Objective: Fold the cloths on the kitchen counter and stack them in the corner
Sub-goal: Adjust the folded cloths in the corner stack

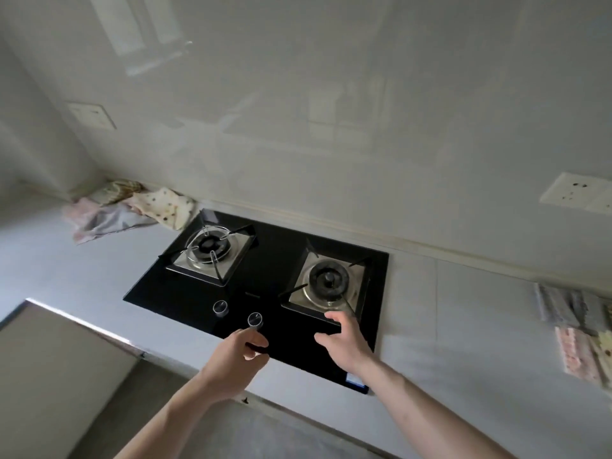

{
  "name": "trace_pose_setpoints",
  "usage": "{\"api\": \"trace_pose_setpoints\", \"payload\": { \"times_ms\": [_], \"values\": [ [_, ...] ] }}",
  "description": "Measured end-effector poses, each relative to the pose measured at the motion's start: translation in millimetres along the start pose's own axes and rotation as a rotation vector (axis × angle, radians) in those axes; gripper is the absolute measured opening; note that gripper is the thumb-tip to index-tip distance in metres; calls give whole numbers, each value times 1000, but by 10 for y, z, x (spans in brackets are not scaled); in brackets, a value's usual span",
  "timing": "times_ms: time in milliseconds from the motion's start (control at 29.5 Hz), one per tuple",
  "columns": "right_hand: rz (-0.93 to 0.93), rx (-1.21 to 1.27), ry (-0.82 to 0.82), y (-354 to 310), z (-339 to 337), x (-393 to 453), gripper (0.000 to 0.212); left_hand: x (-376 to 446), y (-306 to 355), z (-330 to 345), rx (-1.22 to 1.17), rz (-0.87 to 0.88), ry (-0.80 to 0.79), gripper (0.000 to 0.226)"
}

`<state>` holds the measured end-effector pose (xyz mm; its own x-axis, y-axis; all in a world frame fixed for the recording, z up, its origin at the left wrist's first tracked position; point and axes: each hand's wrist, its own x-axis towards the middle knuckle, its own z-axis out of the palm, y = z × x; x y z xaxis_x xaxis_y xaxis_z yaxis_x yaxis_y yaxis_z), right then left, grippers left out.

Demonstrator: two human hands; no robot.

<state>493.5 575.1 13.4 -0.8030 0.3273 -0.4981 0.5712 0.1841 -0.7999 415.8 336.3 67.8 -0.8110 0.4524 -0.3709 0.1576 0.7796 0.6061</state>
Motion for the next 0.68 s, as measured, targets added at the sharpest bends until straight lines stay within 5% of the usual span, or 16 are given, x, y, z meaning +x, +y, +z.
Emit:
{"api": "trace_pose_setpoints", "payload": {
  "times_ms": [679],
  "values": [
    [-379, -153, -272, -2244, 2478, 241, 43, -593, -2187, -2018, -241, -61, 411, 18]
  ]
}}
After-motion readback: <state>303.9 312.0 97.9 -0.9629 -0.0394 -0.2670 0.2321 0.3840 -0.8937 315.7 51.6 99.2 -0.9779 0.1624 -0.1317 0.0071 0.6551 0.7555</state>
